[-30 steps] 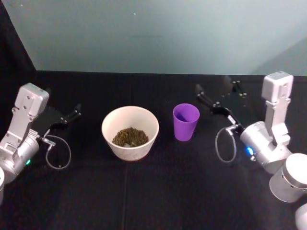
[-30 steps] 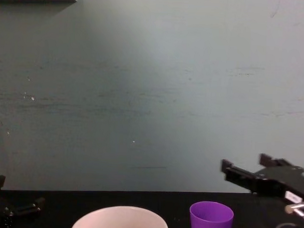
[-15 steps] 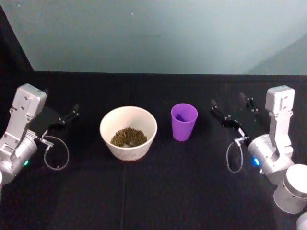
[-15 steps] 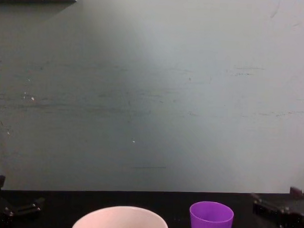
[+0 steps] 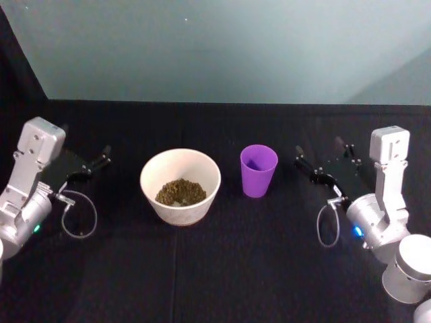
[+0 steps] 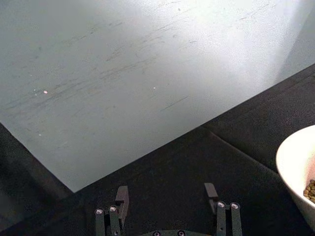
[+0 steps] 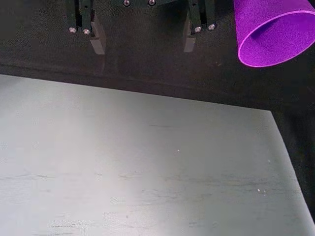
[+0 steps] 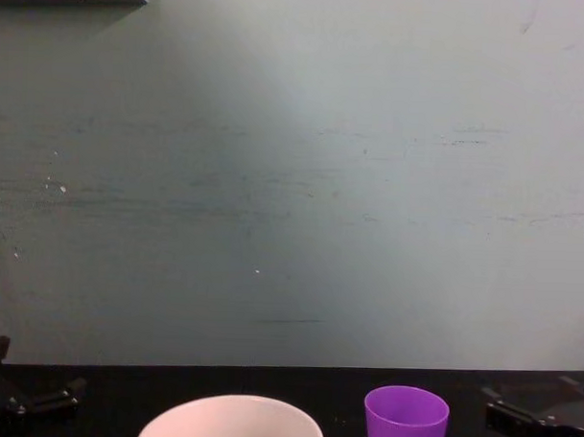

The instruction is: Pick up the cup and pour the mung beans from the cup into the bowl.

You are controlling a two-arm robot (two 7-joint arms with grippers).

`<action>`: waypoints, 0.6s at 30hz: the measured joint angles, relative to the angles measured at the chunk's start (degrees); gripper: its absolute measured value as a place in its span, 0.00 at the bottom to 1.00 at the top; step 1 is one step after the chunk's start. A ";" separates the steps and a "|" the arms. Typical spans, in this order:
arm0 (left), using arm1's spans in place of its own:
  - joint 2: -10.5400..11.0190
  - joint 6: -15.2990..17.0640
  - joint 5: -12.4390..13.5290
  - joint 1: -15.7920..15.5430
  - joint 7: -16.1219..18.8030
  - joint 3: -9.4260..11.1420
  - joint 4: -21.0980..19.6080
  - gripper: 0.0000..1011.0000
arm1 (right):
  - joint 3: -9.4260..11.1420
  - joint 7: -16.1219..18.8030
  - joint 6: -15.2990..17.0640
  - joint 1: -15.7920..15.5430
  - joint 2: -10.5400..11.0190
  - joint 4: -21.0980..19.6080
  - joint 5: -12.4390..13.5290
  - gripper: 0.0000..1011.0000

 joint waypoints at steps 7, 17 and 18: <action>0.00 0.00 0.00 0.00 0.00 0.00 0.00 0.99 | -0.02 0.02 0.00 0.03 0.03 -0.03 0.07 0.99; 0.00 0.00 0.00 0.00 0.00 0.00 0.00 0.99 | -0.02 0.07 -0.04 0.07 0.07 -0.09 0.11 0.99; 0.00 0.00 0.00 0.00 0.00 0.00 0.00 0.99 | -0.02 0.07 -0.04 0.08 0.07 -0.09 0.12 0.99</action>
